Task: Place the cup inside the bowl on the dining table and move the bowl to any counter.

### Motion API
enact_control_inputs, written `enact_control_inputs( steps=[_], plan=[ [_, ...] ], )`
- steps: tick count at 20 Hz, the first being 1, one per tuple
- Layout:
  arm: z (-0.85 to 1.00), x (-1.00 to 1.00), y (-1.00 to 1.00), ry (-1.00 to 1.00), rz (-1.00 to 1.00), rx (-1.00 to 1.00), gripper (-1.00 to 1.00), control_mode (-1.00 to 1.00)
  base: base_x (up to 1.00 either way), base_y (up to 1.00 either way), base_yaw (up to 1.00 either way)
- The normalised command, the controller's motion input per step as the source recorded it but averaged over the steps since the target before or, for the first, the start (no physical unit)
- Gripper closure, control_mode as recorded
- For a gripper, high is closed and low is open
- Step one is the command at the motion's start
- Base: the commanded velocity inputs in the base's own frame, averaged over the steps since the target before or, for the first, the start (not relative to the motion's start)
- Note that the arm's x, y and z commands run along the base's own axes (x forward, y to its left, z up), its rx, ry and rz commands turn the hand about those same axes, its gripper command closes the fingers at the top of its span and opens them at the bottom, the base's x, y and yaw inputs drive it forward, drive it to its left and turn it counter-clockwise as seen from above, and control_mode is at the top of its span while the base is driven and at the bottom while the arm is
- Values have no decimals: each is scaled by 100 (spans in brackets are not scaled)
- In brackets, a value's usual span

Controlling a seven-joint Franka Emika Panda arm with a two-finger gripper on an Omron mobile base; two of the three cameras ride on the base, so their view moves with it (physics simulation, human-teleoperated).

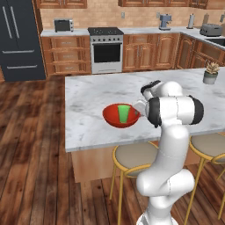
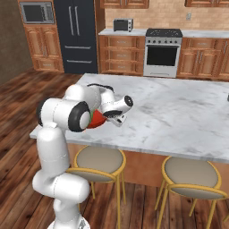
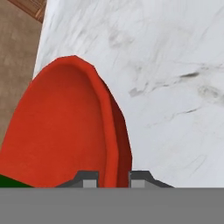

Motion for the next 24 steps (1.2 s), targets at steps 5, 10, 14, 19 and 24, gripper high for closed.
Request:
enact_control_inputs(
  steps=[5,10,14,19,24],
  plan=[
    [33,-22,0,0,0,4,100,-100,0,0,0],
    [29,-49,0,0,0,4,100,-100,0,0,0],
    [24,-52,0,0,0,2,100,-100,0,0,0],
    [25,-57,-4,-2,0,3,100,-100,0,0,0],
    [15,-43,0,-1,0,0,100,-100,0,0,0]
  ],
)
